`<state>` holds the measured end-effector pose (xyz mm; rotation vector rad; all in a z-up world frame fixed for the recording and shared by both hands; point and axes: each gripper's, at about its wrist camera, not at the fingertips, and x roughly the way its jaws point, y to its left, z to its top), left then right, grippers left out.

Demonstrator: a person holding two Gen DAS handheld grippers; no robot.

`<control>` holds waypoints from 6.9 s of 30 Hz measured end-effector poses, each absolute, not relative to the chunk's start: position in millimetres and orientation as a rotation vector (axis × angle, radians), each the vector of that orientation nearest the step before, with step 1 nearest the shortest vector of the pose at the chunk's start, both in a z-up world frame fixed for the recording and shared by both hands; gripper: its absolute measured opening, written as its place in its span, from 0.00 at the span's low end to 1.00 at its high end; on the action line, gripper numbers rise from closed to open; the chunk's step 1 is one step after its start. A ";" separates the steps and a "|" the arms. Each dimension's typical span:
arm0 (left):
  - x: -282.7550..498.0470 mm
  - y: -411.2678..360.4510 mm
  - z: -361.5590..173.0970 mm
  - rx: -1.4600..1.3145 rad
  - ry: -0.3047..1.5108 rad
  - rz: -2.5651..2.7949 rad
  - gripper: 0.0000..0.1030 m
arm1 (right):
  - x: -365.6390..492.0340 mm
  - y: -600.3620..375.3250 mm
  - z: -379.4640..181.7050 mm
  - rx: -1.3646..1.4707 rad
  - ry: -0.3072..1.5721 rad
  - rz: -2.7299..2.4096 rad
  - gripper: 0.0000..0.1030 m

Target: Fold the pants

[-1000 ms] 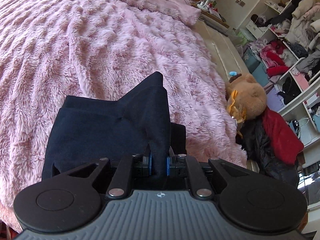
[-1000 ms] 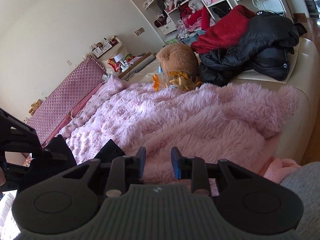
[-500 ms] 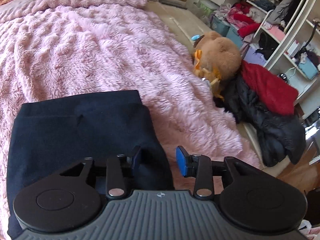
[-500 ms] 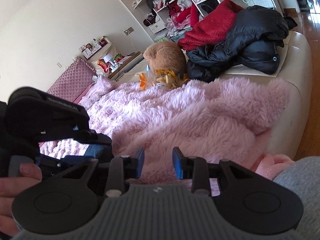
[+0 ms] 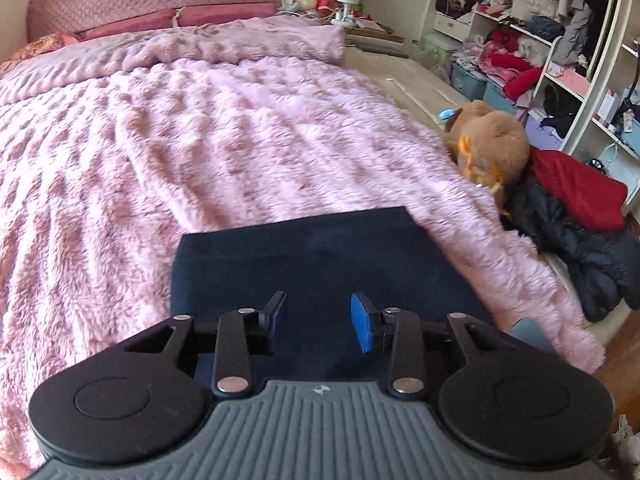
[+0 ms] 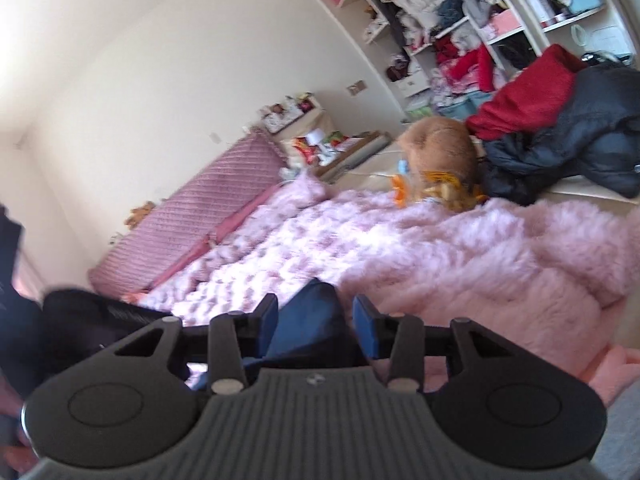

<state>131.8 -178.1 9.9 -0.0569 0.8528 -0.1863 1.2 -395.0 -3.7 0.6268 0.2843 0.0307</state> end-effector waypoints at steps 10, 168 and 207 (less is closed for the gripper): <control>38.2 -165.2 -42.0 0.189 0.691 -0.175 0.35 | 29.5 -352.8 -14.4 0.492 0.479 0.119 0.36; 154.6 319.2 -25.8 -1.083 1.083 -0.334 0.33 | 165.8 -47.4 -34.8 0.942 1.001 1.210 0.33; 38.4 554.6 -66.5 -0.982 0.466 0.353 0.66 | 159.4 125.2 -111.5 0.704 1.186 1.063 0.54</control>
